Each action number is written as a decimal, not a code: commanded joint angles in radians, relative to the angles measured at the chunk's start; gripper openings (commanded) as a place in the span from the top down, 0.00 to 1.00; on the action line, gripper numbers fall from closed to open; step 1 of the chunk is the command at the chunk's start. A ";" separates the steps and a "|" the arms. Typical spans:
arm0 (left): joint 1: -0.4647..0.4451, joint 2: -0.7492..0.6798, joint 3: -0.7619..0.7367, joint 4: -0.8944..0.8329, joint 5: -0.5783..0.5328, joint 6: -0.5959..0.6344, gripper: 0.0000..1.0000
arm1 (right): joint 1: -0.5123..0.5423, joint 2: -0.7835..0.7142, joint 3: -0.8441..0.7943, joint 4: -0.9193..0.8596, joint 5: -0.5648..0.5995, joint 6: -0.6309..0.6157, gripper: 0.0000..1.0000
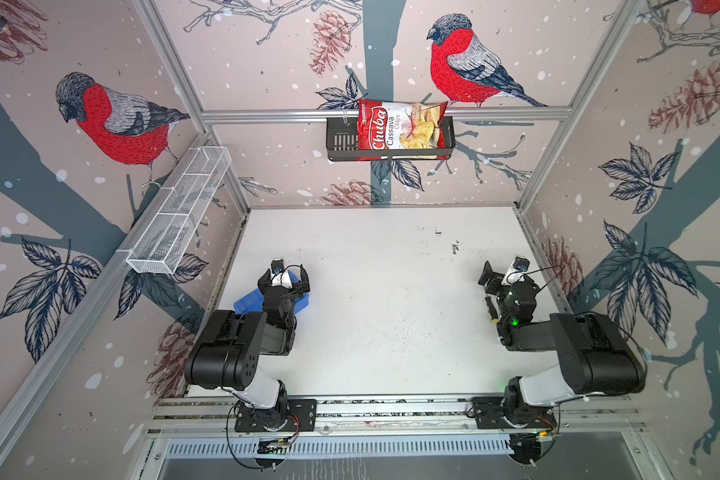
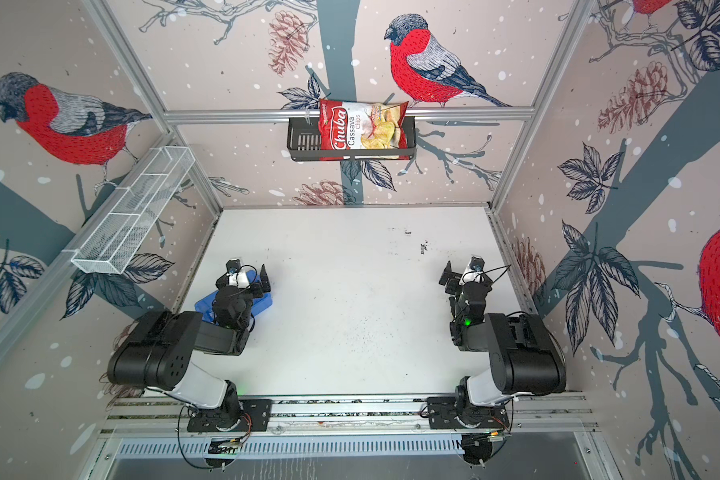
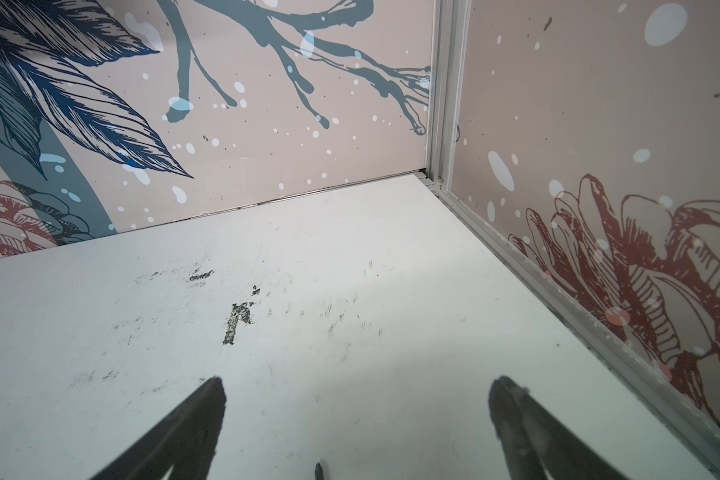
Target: Put the screwdriver in the bin
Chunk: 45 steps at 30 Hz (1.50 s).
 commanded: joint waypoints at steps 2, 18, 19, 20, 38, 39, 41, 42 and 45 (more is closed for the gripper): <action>-0.035 -0.053 -0.008 0.004 -0.059 0.045 0.01 | 0.004 -0.071 0.016 -0.087 0.019 0.003 0.00; -0.287 -0.274 0.134 -0.309 -0.036 0.188 0.01 | 0.049 -0.358 0.149 -0.558 0.029 0.055 0.01; -0.302 -0.276 0.138 -0.309 -0.014 0.169 0.01 | 0.057 -0.368 0.159 -0.590 0.028 0.059 0.01; -0.321 -0.277 0.145 -0.310 0.008 0.152 0.01 | 0.065 -0.378 0.170 -0.630 0.028 0.069 0.00; -0.583 -0.190 0.294 -0.450 0.362 0.205 0.01 | 0.076 -0.308 0.402 -1.127 0.032 0.354 0.00; -0.592 -0.172 0.304 -0.446 0.394 0.210 0.01 | 0.072 -0.302 0.407 -1.148 0.039 0.358 0.00; -0.607 -0.138 0.331 -0.452 0.458 0.200 0.01 | 0.052 -0.289 0.410 -1.179 0.037 0.342 0.00; -0.615 -0.122 0.343 -0.454 0.489 0.197 0.01 | 0.034 -0.279 0.411 -1.195 0.019 0.338 0.00; -0.639 -0.088 0.371 -0.458 0.538 0.183 0.01 | 0.005 -0.253 0.412 -1.216 -0.007 0.350 0.01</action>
